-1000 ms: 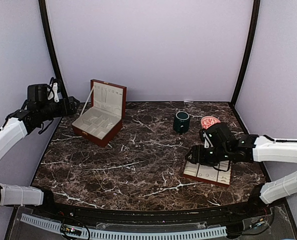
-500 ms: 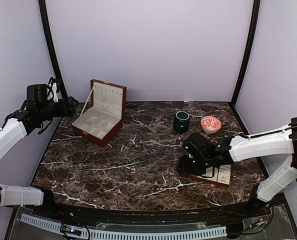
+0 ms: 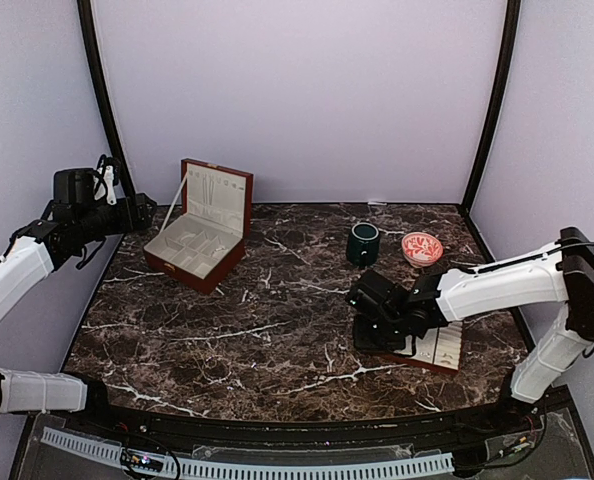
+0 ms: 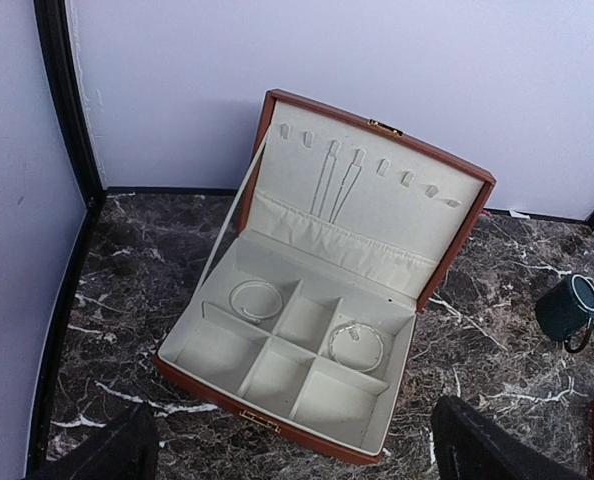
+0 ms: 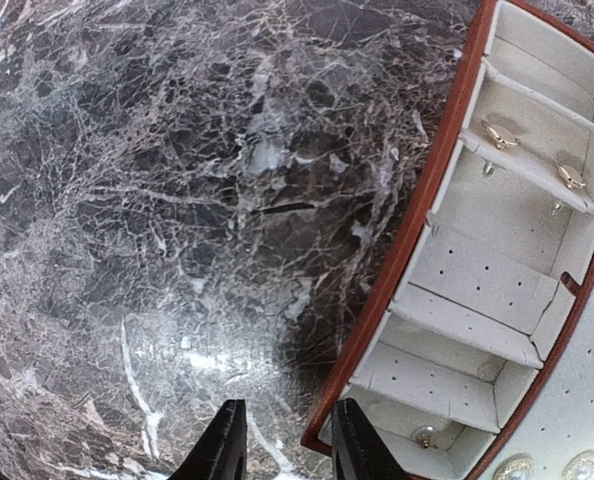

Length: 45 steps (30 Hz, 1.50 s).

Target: Organize the mixed jewelry

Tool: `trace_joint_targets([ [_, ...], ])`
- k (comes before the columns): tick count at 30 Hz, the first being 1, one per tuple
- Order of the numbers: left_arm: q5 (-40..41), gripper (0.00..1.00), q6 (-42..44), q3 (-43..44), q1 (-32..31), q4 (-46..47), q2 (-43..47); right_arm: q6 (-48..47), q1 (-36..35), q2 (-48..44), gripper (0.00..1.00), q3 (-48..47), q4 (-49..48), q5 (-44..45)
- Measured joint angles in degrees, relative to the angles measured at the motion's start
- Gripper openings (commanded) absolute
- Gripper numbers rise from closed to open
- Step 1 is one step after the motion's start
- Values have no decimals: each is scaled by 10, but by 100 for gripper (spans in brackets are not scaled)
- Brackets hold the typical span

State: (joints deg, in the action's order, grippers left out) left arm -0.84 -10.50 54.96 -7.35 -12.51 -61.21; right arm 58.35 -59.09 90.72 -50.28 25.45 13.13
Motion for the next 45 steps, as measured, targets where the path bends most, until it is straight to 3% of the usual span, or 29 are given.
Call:
trace_joint_targets([
  [17, 7, 98, 0, -7, 0, 0, 12, 24, -18, 56, 27, -47, 55, 56],
  [25, 8, 98, 0, -7, 0, 0, 12, 21, -19, 64, 22, -50, 59, 66],
  [33, 9, 98, 0, -7, 0, 0, 12, -29, -50, 100, 20, -91, 55, 72],
  [45, 7, 97, 0, -8, 0, 0, 11, -149, -98, 190, 18, -202, -5, 3],
])
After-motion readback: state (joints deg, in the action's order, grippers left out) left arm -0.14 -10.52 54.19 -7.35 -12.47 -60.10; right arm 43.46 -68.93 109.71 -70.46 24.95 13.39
